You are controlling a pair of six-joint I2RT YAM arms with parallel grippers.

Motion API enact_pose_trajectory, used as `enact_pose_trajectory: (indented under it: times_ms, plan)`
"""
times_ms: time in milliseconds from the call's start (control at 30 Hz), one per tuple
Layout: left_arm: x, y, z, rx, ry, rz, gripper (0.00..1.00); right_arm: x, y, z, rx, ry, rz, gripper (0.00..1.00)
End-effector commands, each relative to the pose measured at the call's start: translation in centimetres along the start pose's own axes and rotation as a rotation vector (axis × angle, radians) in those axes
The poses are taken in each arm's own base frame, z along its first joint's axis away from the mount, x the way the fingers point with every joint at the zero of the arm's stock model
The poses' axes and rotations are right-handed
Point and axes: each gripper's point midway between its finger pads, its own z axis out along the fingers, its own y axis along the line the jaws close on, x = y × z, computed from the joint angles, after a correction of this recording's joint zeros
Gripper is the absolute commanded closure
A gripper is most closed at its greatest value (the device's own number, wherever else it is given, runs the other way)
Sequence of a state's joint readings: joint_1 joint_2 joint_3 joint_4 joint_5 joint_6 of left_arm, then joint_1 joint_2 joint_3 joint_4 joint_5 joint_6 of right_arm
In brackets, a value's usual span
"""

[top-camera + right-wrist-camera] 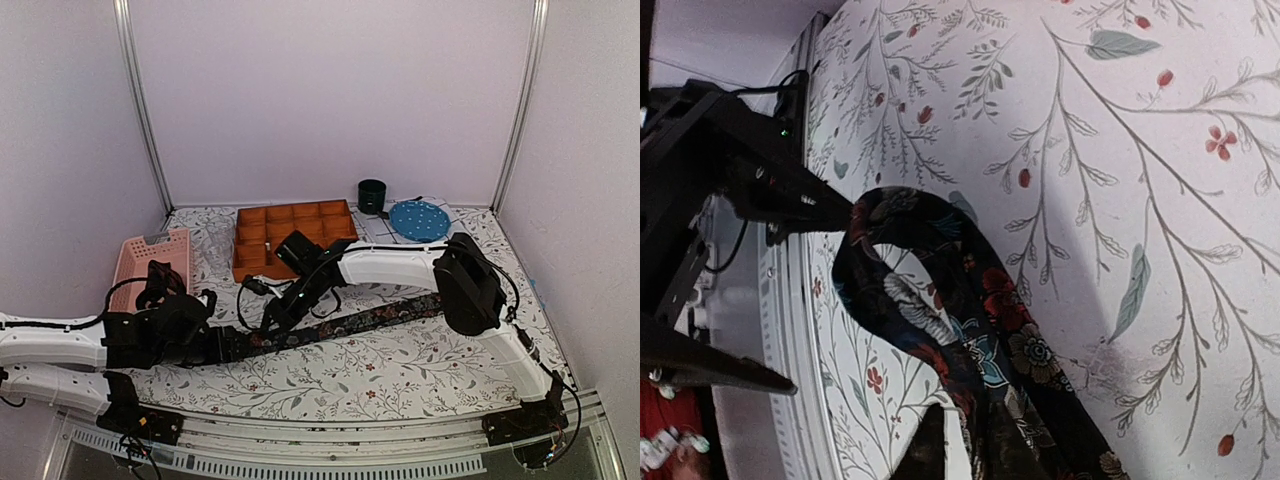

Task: Roll the ties
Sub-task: Flatten out the tie at the center of the board.

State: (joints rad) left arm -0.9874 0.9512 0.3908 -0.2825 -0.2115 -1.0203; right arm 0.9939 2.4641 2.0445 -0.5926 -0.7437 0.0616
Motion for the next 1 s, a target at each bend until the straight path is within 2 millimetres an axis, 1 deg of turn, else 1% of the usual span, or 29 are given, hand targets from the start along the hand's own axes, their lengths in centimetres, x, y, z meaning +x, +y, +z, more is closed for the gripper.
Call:
enact_pose_trajectory:
  times_ms: [0, 67, 100, 133, 233, 400, 433, 500, 533, 567, 600, 667, 767, 833, 900, 967]
  plan:
    - [0.6, 1.3, -0.4, -0.042, -0.006, -0.014, 0.27, 2.8, -2.2, 3.6, -0.007, 0.081, 0.069, 0.73]
    - [0.6, 1.5, -0.5, -0.049, -0.009, -0.018, 0.27, 2.4, -2.4, 3.4, 0.015, 0.070, 0.071, 0.64]
    - [0.6, 1.6, -0.6, -0.053, -0.010, -0.020, 0.27, 1.8, -2.1, 3.0, 0.022, 0.055, 0.064, 0.60]
    - [0.6, 1.7, -0.6, -0.057, -0.012, -0.019, 0.26, 1.1, -1.9, 2.5, 0.033, 0.036, 0.056, 0.57]
    - [0.5, 2.2, -0.6, -0.083, -0.017, -0.021, 0.26, -1.4, -0.3, 0.5, 0.053, -0.033, 0.026, 0.47]
    - [0.3, 2.8, -0.7, -0.124, -0.025, -0.016, 0.25, -5.5, 1.5, -4.5, 0.119, -0.169, 0.002, 0.37]
    - [0.2, 2.8, -0.8, -0.130, -0.029, -0.013, 0.25, -6.5, 2.5, -6.2, 0.129, -0.209, -0.014, 0.36]
    - [-0.3, 2.6, -1.0, -0.135, -0.042, -0.004, 0.25, -7.7, 3.4, -8.5, 0.162, -0.270, -0.025, 0.34]
    - [-0.6, 2.4, -1.2, -0.135, -0.048, 0.000, 0.26, -7.9, 3.6, -9.4, 0.180, -0.295, -0.019, 0.34]
    - [-0.9, 2.1, -1.4, -0.136, -0.054, 0.008, 0.28, -8.1, 3.8, -10.5, 0.208, -0.325, -0.014, 0.34]
    - [-1.5, 1.5, -1.7, -0.124, -0.065, 0.014, 0.30, -8.2, 3.8, -11.5, 0.238, -0.357, -0.010, 0.34]
    - [-2.2, 0.1, -2.2, -0.087, -0.070, 0.022, 0.37, -8.1, 4.1, -13.7, 0.286, -0.428, 0.013, 0.35]
    - [-3.2, -3.3, -2.7, 0.032, -0.077, 0.048, 0.58, -7.0, 3.0, -15.8, 0.378, -0.521, 0.078, 0.39]
    - [-3.4, -5.5, -2.5, 0.099, -0.062, 0.075, 0.73, -5.8, 1.7, -17.1, 0.453, -0.586, 0.125, 0.42]
    - [-3.3, -7.3, -2.0, 0.125, -0.040, 0.118, 0.86, -4.5, 1.1, -18.0, 0.478, -0.629, 0.174, 0.44]
    - [-3.0, -8.8, -1.4, 0.134, -0.021, 0.165, 0.97, -3.6, 1.3, -19.0, 0.470, -0.672, 0.202, 0.45]
